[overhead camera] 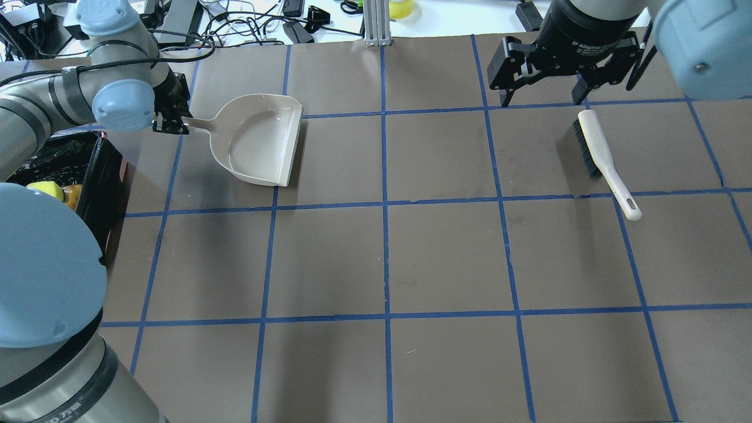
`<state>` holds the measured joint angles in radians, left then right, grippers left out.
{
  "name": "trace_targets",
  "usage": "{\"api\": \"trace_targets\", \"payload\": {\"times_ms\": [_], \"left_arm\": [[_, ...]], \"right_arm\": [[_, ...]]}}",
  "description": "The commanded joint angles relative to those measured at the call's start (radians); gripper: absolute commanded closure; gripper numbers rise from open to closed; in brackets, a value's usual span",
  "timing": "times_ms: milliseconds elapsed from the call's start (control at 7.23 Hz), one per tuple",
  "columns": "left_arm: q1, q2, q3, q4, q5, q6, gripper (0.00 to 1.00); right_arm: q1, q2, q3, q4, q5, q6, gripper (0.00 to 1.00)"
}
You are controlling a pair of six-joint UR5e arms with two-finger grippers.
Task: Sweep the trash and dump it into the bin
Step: 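Lower the empty dustpan back onto the table with the left gripper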
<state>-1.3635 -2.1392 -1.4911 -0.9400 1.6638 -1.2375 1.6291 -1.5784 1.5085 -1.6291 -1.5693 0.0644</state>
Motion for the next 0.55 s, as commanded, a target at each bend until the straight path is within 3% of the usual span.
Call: {"api": "trace_targets", "payload": {"times_ms": [0,415], "left_arm": [[-0.022,-0.01,0.0,0.003,0.002,-0.028,1.0],[-0.022,-0.008,-0.003,0.004,0.005,-0.011,1.0]], "right_arm": [[0.0,0.0,0.001,0.0,0.0,0.0,0.0],[-0.002,0.0,0.003,0.0,0.0,0.0,0.0]]}}
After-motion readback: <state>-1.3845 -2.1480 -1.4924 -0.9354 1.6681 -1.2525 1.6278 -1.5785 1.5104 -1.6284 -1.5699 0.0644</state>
